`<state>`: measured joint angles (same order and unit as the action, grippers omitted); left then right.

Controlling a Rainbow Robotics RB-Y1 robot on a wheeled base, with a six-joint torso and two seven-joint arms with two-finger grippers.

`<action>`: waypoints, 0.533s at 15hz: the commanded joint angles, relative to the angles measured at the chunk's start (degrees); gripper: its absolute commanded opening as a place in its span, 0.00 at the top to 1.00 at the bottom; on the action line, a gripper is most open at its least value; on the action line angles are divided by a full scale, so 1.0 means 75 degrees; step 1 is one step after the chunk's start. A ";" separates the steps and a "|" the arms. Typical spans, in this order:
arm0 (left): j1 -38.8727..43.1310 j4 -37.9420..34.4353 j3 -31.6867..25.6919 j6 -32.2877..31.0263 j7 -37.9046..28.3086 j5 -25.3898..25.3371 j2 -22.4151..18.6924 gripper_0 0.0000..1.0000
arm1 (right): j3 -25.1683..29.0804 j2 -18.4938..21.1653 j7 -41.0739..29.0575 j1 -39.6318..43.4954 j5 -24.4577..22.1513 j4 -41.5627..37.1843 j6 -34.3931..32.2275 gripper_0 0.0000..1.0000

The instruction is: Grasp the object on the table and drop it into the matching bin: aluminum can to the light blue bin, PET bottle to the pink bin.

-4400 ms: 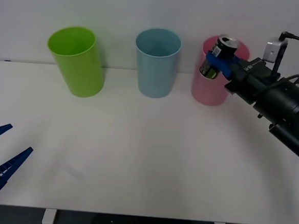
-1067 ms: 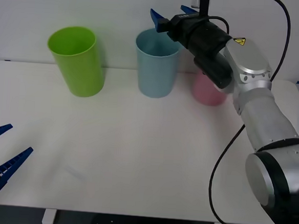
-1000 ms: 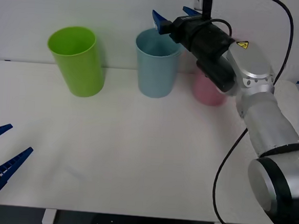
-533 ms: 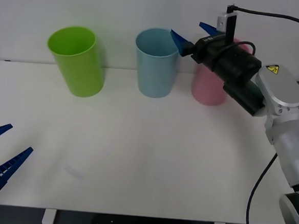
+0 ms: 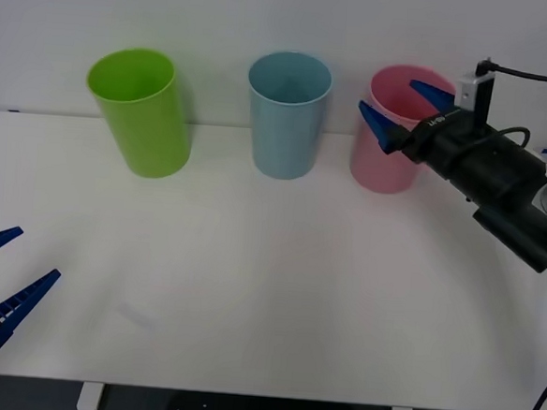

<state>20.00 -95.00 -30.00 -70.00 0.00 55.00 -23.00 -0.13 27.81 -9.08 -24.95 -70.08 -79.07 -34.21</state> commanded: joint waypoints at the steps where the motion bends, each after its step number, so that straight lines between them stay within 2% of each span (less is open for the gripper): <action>1: 0.0000 0.0000 0.0000 0.0000 0.0000 0.0000 0.0000 0.00 | 0.0592 0.0089 0.0273 0.0597 0.0004 -0.0238 -0.0794 0.00; 6: 0.0000 0.0000 0.0000 0.0000 0.0000 0.0000 0.0000 0.00 | 0.1365 0.0171 0.1539 0.1546 0.0297 -0.0285 -0.1767 0.00; 8: 0.0000 0.0000 0.0000 0.0000 0.0000 0.0000 0.0000 0.00 | 0.1693 0.0171 0.1656 0.1862 0.0333 -0.0285 -0.2282 0.00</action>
<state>20.00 -95.00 -30.00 -70.00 0.00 55.00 -23.00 11.61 29.09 3.10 -11.85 -67.67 -81.22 -49.84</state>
